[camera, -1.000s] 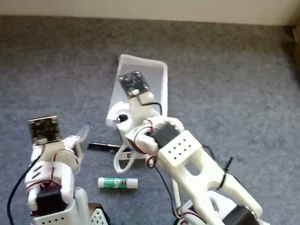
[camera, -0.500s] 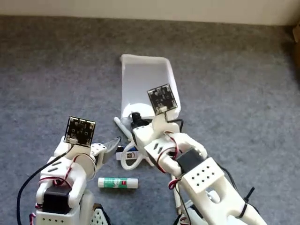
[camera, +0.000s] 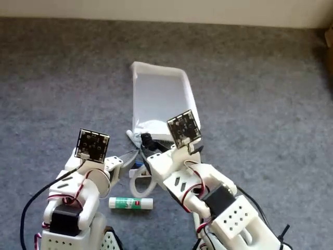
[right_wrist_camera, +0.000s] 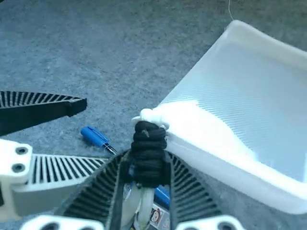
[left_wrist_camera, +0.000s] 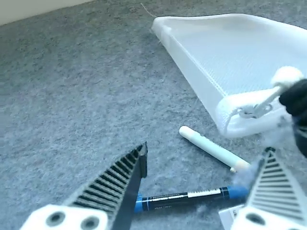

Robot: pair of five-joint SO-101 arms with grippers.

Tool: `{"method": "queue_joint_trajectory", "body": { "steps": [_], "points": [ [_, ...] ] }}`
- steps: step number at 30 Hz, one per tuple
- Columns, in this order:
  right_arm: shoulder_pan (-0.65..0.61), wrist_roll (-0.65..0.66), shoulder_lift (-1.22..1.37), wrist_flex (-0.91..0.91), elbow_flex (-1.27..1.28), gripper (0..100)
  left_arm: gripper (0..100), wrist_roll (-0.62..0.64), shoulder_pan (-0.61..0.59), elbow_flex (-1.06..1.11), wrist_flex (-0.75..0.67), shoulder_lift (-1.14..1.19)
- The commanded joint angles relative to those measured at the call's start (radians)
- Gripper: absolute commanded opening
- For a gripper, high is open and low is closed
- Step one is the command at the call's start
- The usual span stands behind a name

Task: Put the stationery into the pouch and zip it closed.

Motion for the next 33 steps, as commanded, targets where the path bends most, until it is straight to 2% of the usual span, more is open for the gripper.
{"method": "queue_joint_trajectory", "body": {
  "steps": [1, 5, 13, 20, 24, 33],
  "points": [
    [-0.019, 0.015, -0.045, 0.001, -0.007, 0.4, 34, 0.018, 0.054, -0.008, -0.023, -0.008],
    [-0.022, 0.015, -0.045, 0.068, -0.015, 0.4, 34, 0.020, 0.053, -0.012, -0.023, -0.008],
    [-0.022, 0.017, -0.045, 0.088, -0.013, 0.4, 34, 0.018, 0.050, 0.004, -0.044, -0.010],
    [-0.024, 0.017, -0.045, 0.165, -0.013, 0.4, 32, 0.014, 0.051, 0.104, -0.169, -0.010],
    [-0.024, 0.017, -0.047, 0.166, -0.016, 0.4, 26, 0.011, 0.051, 0.104, -0.172, -0.010],
    [-0.068, 0.015, -0.047, 0.165, -0.067, 0.4, 26, -0.025, 0.058, 0.105, -0.167, -0.010]
  ]
}}
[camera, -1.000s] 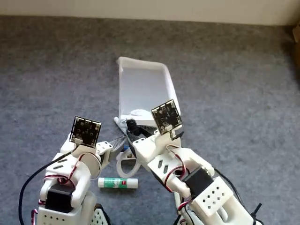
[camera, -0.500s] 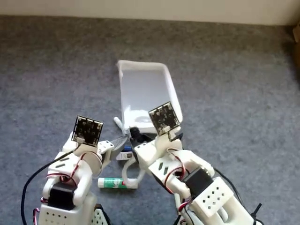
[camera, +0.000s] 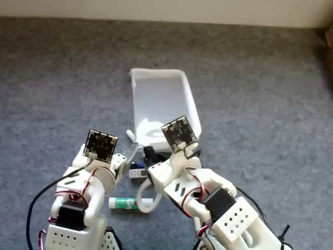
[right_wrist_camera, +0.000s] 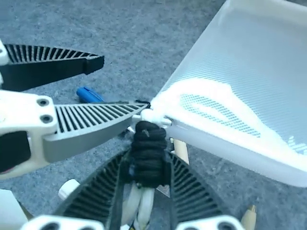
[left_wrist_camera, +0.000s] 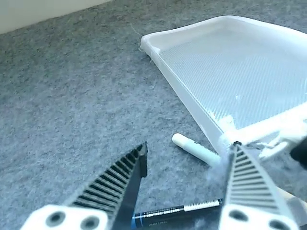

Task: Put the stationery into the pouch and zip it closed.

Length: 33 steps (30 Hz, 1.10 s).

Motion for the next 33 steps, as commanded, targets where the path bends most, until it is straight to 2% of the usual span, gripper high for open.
{"method": "queue_joint_trajectory", "body": {
  "steps": [1, 5, 9, 29, 33],
  "points": [
    [-0.028, 0.009, -0.033, 0.002, -0.067, 0.4, 26, -0.008, 0.018, -0.025, -0.015, -0.015],
    [-0.025, 0.009, -0.031, -0.001, -0.065, 0.4, 26, 0.031, 0.018, -0.110, 0.057, -0.015],
    [-0.025, 0.009, -0.031, -0.027, -0.067, 0.4, 32, 0.074, 0.018, -0.150, 0.130, -0.013],
    [-0.028, 0.006, -0.031, -0.041, -0.124, 0.4, 33, 0.080, 0.015, -0.114, 0.152, -0.013],
    [-0.045, 0.003, -0.031, 0.001, -0.140, 0.4, 33, 0.078, 0.010, -0.067, 0.086, -0.012]
  ]
}}
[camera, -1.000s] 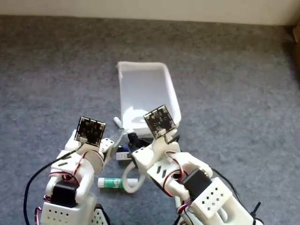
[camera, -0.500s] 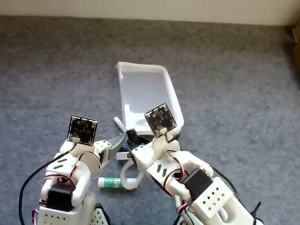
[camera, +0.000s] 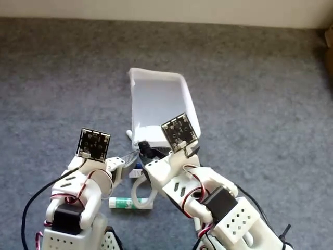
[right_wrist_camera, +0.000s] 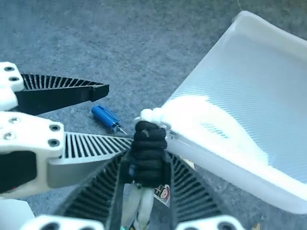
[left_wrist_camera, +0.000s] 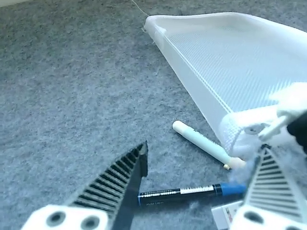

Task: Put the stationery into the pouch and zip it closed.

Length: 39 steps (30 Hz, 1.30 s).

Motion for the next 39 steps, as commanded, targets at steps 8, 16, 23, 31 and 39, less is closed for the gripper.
{"method": "queue_joint_trajectory", "body": {
  "steps": [8, 16, 23, 31, 39],
  "points": [
    [-0.062, 0.002, -0.031, 0.076, -0.101, 0.4, 27, 0.003, 0.012, 0.035, -0.112, -0.012],
    [-0.059, 0.002, -0.031, 0.099, -0.099, 0.4, 23, 0.003, -0.067, 0.041, -0.141, -0.012],
    [-0.058, 0.003, -0.031, 0.099, -0.093, 0.4, 24, 0.003, -0.067, 0.033, -0.140, -0.013],
    [-0.059, 0.008, -0.028, 0.094, -0.091, 0.4, 25, 0.003, -0.064, -0.022, -0.095, -0.013],
    [-0.061, 0.009, -0.031, 0.096, -0.091, 0.4, 32, 0.009, -0.065, -0.015, -0.098, -0.012]
  ]
}}
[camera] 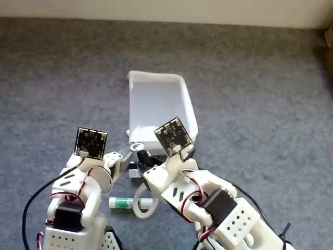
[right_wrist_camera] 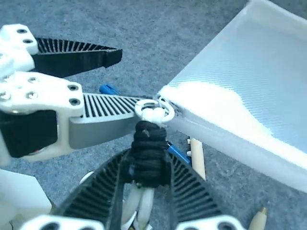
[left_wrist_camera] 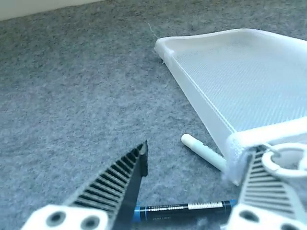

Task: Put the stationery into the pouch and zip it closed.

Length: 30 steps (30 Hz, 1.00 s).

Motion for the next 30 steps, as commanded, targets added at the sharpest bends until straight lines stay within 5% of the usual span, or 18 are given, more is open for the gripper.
{"method": "queue_joint_trajectory", "body": {
  "steps": [1, 21, 30],
  "points": [
    [-0.013, 0.009, -0.031, 0.002, -0.065, 0.4, 31, 0.009, -0.012, -0.050, -0.002, -0.013],
    [-0.045, 0.006, -0.031, 0.053, -0.065, 0.4, 11, 0.003, -0.015, -0.021, -0.051, -0.013],
    [0.148, 0.037, -0.033, 0.133, -0.073, 0.4, 1, -0.155, -0.019, -0.035, -0.049, -0.013]
  ]
}}
